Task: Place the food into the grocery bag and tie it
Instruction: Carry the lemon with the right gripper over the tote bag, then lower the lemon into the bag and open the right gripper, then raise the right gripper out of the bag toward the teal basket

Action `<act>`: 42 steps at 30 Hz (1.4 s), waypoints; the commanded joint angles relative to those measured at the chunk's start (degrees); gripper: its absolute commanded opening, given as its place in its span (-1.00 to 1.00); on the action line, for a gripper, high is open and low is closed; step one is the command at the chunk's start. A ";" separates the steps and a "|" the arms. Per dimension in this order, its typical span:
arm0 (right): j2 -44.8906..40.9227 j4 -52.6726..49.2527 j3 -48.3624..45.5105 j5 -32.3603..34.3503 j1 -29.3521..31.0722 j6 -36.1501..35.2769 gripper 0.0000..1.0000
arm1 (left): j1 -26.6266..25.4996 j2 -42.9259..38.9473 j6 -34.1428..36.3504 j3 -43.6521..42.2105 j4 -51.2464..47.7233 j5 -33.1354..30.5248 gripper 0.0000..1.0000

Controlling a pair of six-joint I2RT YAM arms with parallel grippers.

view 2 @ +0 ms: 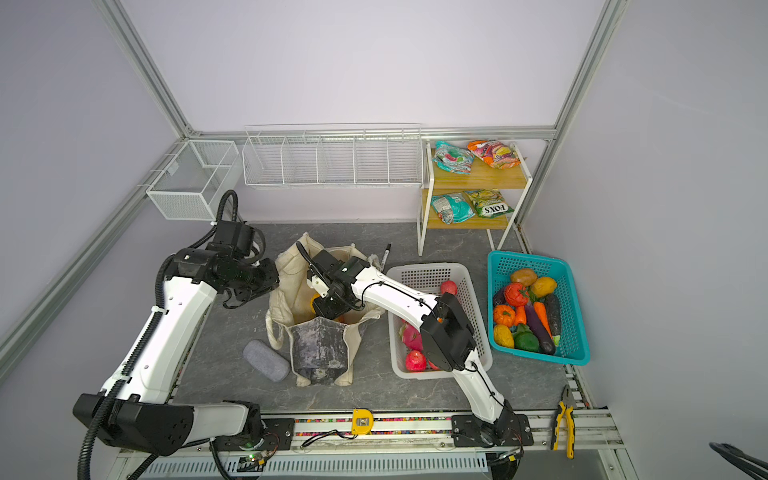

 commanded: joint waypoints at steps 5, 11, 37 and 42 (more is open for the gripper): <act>1.72 2.54 -3.74 2.23 0.43 -0.70 -0.04 | -0.17 -0.70 -0.43 1.04 -0.72 -0.17 -1.00; 1.81 3.27 -4.35 2.92 0.48 -0.67 0.00 | -0.17 -0.52 -0.42 1.04 -0.55 -0.19 -1.00; -6.06 7.27 -5.80 9.11 0.39 -0.70 0.80 | -0.14 -1.67 0.37 0.71 -0.85 0.14 -1.00; -8.50 7.91 -4.63 11.38 0.31 -1.13 0.76 | -0.17 -1.90 0.46 0.08 -0.55 0.19 -1.00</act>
